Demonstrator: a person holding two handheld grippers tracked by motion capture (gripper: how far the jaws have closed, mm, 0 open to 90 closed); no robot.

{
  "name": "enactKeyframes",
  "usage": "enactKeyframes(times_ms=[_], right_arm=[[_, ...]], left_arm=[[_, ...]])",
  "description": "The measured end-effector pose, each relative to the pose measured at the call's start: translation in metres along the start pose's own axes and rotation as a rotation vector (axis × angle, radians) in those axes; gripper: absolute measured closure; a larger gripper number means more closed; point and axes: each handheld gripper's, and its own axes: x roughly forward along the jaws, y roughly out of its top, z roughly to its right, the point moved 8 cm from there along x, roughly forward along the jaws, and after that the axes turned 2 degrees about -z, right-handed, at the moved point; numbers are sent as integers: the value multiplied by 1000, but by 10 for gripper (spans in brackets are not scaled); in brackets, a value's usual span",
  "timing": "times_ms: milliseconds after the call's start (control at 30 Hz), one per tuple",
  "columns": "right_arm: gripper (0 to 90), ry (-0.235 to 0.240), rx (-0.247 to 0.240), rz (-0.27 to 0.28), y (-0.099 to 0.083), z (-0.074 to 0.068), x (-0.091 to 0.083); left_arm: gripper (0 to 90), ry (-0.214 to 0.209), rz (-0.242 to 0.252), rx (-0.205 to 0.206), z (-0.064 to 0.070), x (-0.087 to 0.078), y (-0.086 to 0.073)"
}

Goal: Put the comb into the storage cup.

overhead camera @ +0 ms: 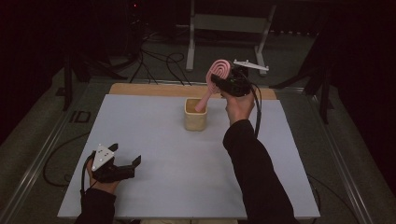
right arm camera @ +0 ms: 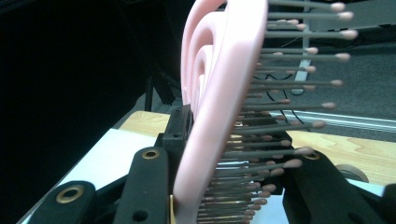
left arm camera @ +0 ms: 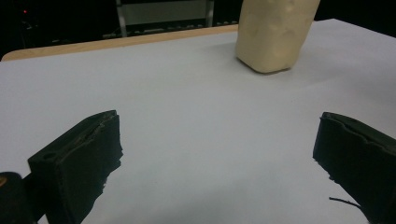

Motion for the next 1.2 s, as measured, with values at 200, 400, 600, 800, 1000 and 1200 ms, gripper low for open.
enactKeyframes(times_ms=[200,400,600,800,1000,1200], right_arm=[[637,1,-1,-8,-4,-2,4],[637,3,-3,-13,-8,-4,8],[637,5,-1,-20,-12,-5,12],[637,11,-3,-29,-17,-7,16],[636,16,-9,-36,-20,-11,20],[637,17,-12,-47,-24,-13,24]], left_arm=[[16,0,0,0,0,0,0],[16,0,0,-1,0,0,0],[16,0,0,-1,0,0,0],[16,0,1,-1,-1,0,0],[16,-1,1,0,-1,-1,0],[16,-1,1,-1,-1,-1,0]])
